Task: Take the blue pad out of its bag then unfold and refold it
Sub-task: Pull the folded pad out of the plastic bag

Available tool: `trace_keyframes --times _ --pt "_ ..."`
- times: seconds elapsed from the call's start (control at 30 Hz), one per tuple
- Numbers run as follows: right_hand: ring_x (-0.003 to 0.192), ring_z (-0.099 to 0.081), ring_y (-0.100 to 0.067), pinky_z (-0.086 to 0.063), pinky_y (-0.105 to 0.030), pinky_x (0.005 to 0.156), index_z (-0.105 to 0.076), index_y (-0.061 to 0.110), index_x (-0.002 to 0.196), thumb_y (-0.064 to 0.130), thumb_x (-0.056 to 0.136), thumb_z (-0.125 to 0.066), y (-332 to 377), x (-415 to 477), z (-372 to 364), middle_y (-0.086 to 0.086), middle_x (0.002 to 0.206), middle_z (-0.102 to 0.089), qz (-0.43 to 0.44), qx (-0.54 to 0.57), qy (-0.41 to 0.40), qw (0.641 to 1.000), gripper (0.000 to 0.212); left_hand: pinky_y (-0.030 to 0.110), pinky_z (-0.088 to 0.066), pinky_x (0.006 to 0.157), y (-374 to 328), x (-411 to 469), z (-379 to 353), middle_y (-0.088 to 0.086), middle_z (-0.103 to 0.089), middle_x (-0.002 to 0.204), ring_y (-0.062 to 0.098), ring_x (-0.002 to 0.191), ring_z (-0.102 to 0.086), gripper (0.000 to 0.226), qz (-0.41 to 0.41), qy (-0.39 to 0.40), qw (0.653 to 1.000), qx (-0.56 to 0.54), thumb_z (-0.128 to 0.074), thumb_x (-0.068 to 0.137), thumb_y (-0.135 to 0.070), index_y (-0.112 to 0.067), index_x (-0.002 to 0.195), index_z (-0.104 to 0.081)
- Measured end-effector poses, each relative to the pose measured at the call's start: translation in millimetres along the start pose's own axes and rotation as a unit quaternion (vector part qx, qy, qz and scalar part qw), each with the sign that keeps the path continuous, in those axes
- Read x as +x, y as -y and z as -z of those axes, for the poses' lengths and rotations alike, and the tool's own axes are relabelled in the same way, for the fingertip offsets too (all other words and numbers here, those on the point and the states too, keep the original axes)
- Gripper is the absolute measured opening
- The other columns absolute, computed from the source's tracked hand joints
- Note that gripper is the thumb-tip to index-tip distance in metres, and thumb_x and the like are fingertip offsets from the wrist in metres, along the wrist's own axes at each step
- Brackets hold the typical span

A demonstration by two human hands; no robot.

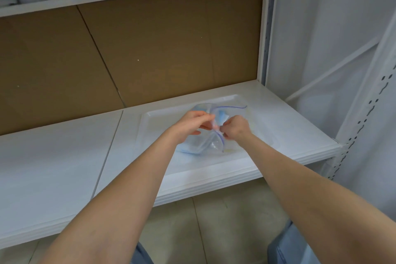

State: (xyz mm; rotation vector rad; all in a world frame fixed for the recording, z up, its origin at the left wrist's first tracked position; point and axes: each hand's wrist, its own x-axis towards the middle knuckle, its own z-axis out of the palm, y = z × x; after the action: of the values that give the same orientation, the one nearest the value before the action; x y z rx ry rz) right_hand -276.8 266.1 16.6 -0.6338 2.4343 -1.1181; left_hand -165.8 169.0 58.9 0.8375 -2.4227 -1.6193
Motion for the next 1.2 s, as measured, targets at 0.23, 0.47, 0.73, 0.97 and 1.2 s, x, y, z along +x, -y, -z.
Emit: trace_keyframes --times 0.23,0.47,0.73,0.97,1.2 --pt "0.06 -0.06 -0.021 -0.057 -0.028 0.048 -0.064 0.007 0.082 0.016 0.085 -0.072 7.5 -1.0 -15.2 -0.008 0.073 -0.06 -0.151 0.328 0.198 0.911 0.013 0.032 -0.042 0.098 50.2 30.2 45.4 0.01 -0.053 0.133 0.028 0.122 -0.051 0.049 0.105 -0.206 0.967 0.11 -0.054 0.093 -0.032 -0.011 0.135 -0.043" --pt "0.057 -0.052 -0.02 -0.048 -0.028 0.052 -0.061 0.002 0.075 0.0 0.091 -0.055 15.9 18.4 -30.6 -0.012 0.069 -0.058 -0.174 0.315 0.188 0.914 0.017 0.037 -0.043 0.095 83.0 36.9 55.1 0.023 -0.055 0.128 0.038 0.117 -0.053 0.043 0.187 -0.211 0.948 0.146 -0.041 0.098 -0.025 0.008 0.123 -0.053" --pt "0.06 -0.053 -0.018 -0.051 -0.027 0.058 -0.059 0.003 0.084 0.021 0.085 -0.072 24.4 15.2 -34.1 -0.006 0.067 -0.054 -0.163 0.196 0.231 0.939 0.022 0.035 -0.043 0.094 87.9 43.7 54.9 0.022 -0.057 0.124 0.036 0.115 -0.054 0.041 0.167 -0.271 0.948 0.024 -0.045 0.098 -0.026 0.007 0.119 -0.056" --pt "0.062 -0.052 -0.023 -0.047 -0.033 0.063 -0.058 0.004 0.076 0.02 0.091 -0.064 23.1 11.2 -36.5 -0.009 0.07 -0.054 -0.151 0.312 0.231 0.909 0.022 0.035 -0.045 0.085 86.4 43.0 54.6 0.023 -0.062 0.115 0.037 0.108 -0.057 0.037 0.138 -0.325 0.933 -0.06 -0.043 0.098 -0.024 0.007 0.11 -0.062" --pt "0.046 -0.042 -0.016 -0.045 -0.024 0.053 -0.053 0.005 0.084 -0.005 0.091 -0.05 27.2 7.4 -17.3 -0.007 0.056 -0.047 -0.132 0.205 0.168 0.955 0.012 0.032 -0.048 0.071 80.9 36.9 52.5 0.012 -0.059 0.079 0.026 0.07 -0.054 0.018 0.139 -0.35 0.912 -0.162 -0.049 0.093 -0.007 0.002 0.091 -0.065"
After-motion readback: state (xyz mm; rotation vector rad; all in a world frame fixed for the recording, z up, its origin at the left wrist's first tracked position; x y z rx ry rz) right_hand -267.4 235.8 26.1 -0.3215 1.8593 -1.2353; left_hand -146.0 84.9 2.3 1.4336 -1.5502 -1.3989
